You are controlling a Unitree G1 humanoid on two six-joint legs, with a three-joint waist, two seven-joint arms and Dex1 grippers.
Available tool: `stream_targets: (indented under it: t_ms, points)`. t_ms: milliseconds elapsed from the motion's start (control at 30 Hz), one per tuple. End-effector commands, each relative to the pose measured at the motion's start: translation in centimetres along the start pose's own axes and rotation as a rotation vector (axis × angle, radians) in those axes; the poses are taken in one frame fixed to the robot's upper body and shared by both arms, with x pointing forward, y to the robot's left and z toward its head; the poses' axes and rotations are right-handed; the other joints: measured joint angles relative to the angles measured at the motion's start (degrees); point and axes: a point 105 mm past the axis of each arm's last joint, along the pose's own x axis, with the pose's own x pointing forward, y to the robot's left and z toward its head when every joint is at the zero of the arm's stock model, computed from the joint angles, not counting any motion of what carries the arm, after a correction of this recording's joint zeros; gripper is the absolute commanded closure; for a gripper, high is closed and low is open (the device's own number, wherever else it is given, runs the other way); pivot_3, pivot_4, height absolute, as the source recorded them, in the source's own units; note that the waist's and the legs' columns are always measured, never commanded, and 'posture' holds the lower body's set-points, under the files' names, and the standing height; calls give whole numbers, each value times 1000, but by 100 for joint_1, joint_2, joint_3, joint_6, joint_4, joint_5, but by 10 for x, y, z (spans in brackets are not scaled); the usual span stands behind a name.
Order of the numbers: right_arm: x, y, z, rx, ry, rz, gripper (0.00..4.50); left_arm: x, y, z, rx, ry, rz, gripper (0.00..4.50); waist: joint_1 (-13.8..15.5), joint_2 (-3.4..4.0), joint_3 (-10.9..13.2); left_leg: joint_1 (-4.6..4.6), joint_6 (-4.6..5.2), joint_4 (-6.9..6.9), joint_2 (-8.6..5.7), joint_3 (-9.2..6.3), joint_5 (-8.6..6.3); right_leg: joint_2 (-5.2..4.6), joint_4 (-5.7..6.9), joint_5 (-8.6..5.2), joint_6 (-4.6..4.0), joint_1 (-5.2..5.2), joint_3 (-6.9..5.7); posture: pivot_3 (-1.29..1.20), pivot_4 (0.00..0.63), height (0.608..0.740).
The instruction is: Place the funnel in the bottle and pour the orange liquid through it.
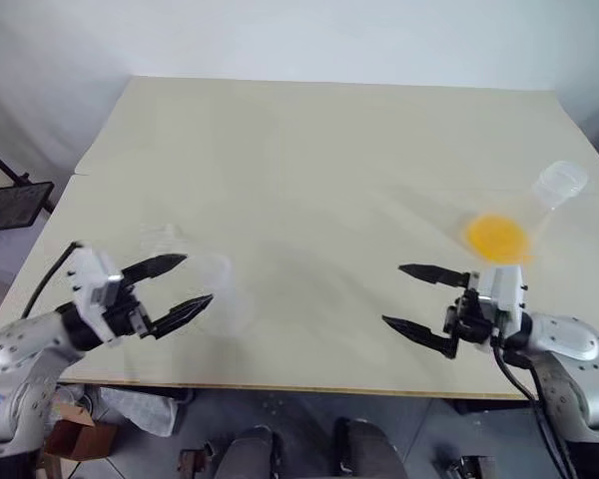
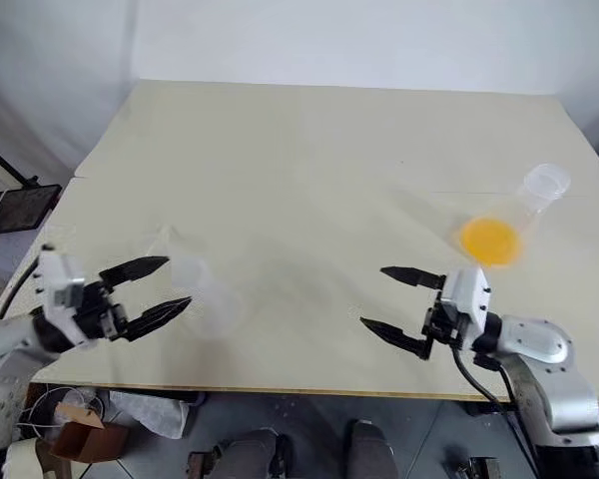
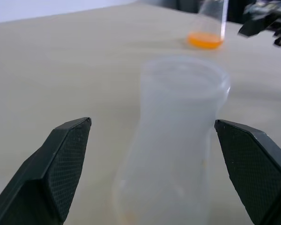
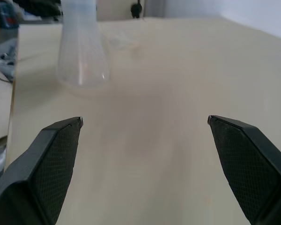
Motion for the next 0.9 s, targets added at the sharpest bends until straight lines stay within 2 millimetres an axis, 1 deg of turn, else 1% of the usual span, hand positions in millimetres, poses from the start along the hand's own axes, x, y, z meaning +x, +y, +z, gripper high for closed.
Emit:
stream_targets:
  t_ms: [33,200,300,433,467,533,633,733,800,900]
  points:
    - [-7,2,12,-55,-14,-19,11,11,-4,0,-26,-4,-70,0,-10,0,0,1,0,0,3,3,0,6,-1,0,0,0,2,0,150,740]
    - [-7,5,12,-50,-21,-51,11,23,-1,3,-32,-35,-92,0,11,0,0,1,-11,9,13,4,6,18,3,0,0,1,5,0,150,740]
    - [-6,9,12,-48,-23,-66,0,26,1,3,-30,-35,-101,649,18,0,0,0,-11,13,13,3,7,18,4,0,0,2,7,0,150,740]
    - [-10,9,12,-53,-14,-87,0,22,-2,-2,-26,18,-143,1896,20,-2,-1,-1,-11,14,10,2,7,17,4,0,0,2,7,0,150,740]
    - [-12,9,12,-53,-13,-95,0,22,-3,-2,-8,26,-155,2098,19,-2,-1,2,-11,15,10,1,6,16,5,0,0,4,7,0,150,740]
    - [-15,10,13,-58,-8,-111,0,29,-3,5,14,6,-184,2164,35,-2,-1,1,-11,14,10,2,6,16,4,0,0,4,7,0,150,740]
    - [-20,11,14,-59,2,-148,0,51,-3,25,42,-56,-246,2164,144,-2,-1,-5,-11,27,10,-2,7,18,6,0,0,5,5,0,150,740]
    - [-27,14,14,-58,18,-191,0,84,-3,46,73,-129,-322,2164,213,-3,-1,-10,-10,42,5,-4,7,25,14,1,1,9,4,0,150,740]
    - [-33,15,13,-60,28,-226,0,112,-5,52,95,-147,-383,2164,255,-5,-3,-14,-6,57,-3,-7,6,34,24,3,5,10,-2,0,150,740]
    - [-40,17,12,-62,41,-278,0,154,-8,55,131,-151,-450,2164,298,-6,-3,-12,2,65,-14,7,3,42,35,7,12,6,-21,0,150,740]
